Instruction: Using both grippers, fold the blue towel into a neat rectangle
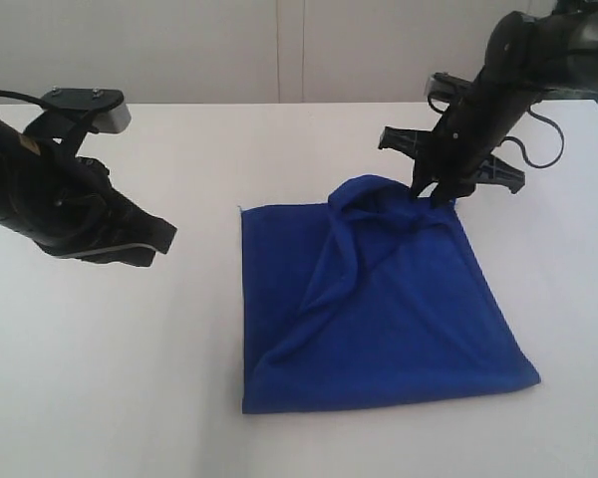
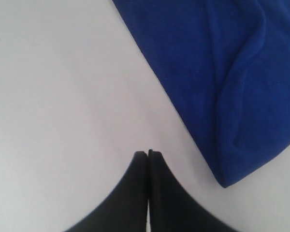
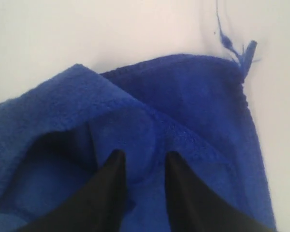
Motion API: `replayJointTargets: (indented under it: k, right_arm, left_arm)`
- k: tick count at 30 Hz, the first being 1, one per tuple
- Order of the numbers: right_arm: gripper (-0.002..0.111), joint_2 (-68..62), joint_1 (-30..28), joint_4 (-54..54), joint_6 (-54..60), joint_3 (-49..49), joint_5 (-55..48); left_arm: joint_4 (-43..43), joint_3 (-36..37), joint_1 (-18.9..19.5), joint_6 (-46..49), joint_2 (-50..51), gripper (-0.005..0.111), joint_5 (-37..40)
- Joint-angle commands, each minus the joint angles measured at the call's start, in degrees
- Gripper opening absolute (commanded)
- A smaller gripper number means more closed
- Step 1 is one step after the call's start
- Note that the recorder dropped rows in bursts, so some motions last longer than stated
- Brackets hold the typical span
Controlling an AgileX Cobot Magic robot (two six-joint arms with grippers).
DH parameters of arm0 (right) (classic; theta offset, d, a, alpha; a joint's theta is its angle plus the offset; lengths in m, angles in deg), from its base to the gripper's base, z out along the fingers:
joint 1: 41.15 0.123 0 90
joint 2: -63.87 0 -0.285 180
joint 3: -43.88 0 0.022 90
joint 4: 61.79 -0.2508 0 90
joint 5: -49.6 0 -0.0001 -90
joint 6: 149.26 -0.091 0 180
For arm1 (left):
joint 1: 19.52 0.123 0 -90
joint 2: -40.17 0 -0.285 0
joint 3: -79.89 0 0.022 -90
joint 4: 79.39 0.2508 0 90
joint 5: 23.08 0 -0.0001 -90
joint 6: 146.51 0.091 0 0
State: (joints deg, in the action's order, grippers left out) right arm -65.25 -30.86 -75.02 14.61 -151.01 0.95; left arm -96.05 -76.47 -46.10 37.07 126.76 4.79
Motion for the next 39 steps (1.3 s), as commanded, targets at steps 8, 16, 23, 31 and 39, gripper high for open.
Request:
replayJointTargets:
  k: [8,16,23,31,39]
  right_arm:
    - [0.028,-2.7,-0.63,-1.74,-6.83,3.48,3.34]
    - [0.028,-2.7,-0.63,-6.58,-6.83,3.48,5.46]
    - [0.027,-2.7,-0.63,-6.61,-6.83,3.48,5.57]
    - [0.026,0.75,-0.63,-6.61,-6.06,3.48,8.67]
    - [0.026,1.32,-0.63,-4.79,-4.6,3.48,8.06]
  left_arm:
    - [0.39,-0.21,-0.29,-0.4,-0.16,0.0,-0.74]
    - [0.36,-0.21,-0.29,-0.4,-0.16,0.0,-0.85]
    - [0.36,-0.21,-0.29,-0.4,-0.16,0.0,-0.85]
    - [0.36,-0.21,-0.29,-0.4,-0.16,0.0,-0.85]
    - [0.36,-0.21,-0.29,-0.4,-0.16,0.0,-0.97]
